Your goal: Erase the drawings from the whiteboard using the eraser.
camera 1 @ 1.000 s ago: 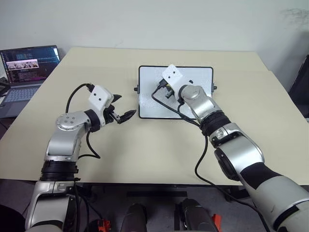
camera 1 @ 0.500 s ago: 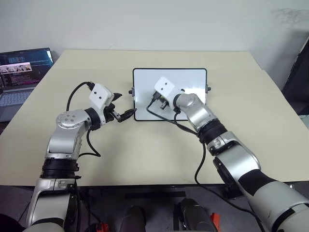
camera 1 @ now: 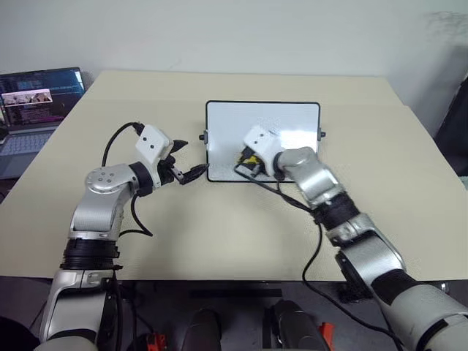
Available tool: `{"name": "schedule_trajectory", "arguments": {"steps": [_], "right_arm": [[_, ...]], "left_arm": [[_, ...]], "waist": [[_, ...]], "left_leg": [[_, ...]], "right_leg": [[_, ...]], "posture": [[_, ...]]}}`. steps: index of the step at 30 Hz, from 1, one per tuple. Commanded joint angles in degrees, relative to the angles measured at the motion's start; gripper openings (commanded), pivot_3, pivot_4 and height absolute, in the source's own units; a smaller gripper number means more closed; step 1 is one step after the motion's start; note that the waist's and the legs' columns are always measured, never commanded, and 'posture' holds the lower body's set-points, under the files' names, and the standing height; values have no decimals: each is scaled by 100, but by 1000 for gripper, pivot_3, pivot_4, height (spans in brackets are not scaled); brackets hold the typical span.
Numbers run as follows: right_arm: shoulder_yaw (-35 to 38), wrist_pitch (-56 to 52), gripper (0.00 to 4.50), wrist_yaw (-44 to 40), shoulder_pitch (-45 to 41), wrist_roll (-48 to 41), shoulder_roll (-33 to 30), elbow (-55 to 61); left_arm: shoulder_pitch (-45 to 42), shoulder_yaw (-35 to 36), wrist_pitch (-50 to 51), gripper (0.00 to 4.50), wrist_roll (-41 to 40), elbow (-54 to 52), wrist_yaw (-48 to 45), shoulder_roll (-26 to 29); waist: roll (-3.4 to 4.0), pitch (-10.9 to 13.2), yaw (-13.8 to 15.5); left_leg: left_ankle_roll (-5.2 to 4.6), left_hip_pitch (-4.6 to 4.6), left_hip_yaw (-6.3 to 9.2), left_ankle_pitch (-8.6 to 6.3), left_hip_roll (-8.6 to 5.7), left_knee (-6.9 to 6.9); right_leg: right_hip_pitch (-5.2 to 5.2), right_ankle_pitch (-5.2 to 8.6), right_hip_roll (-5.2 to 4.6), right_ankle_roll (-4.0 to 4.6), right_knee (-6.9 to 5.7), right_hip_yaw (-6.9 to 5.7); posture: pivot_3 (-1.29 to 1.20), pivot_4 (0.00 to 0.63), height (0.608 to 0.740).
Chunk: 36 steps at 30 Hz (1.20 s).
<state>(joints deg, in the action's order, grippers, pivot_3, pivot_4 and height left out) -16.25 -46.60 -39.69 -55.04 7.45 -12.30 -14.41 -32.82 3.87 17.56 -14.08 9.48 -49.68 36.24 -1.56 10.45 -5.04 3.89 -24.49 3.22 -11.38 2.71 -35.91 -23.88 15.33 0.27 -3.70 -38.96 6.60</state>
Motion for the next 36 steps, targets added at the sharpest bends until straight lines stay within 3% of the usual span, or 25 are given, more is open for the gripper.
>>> {"name": "schedule_trajectory", "arguments": {"steps": [1, 5, 8, 12, 36], "right_arm": [[520, -911, 976, -544, 77, -679, -476, 1818], [1312, -667, 976, -877, 748, -1327, -1168, 2606], [1908, 111, 976, -1020, 1420, -1431, -1985, 2516], [2386, 778, 976, -990, 1934, -1564, -2537, 2200], [2272, 1145, 975, -804, 2331, -1839, -2966, 2357]], "left_arm": [[-232, 106, 75, 4500, -176, -328, -121, 123], [-274, 59, 136, 4500, -188, -389, -148, 123], [-271, 5, 171, 4500, -203, -413, -187, 116], [-301, 4, 219, 4500, -264, -373, -232, 59], [-329, -102, 252, 4500, -260, -362, -362, -11]], "waist": [[3, 2, 25], [2, 1, 38], [-2, 8, 73], [-1, 11, 64], [-1, 11, 36]], "left_leg": [[0, -22, 1, 0, 0, -1], [5, -30, 7, -8, 1, 17], [13, -30, 5, -14, -4, 16], [13, -30, -4, -14, -12, 12], [13, -20, -9, -13, -7, 6]], "right_leg": [[-22, -2, -1, 4, -3, -3], [-27, 13, -3, 10, 11, -15], [-22, 22, -13, 9, 15, -19], [-22, 24, -22, 8, 11, -15], [-18, 23, -14, 8, 2, -5]], "posture": [[0, 150, 740], [0, 150, 740], [0, 150, 740], [0, 150, 740], [0, 150, 740]]}}
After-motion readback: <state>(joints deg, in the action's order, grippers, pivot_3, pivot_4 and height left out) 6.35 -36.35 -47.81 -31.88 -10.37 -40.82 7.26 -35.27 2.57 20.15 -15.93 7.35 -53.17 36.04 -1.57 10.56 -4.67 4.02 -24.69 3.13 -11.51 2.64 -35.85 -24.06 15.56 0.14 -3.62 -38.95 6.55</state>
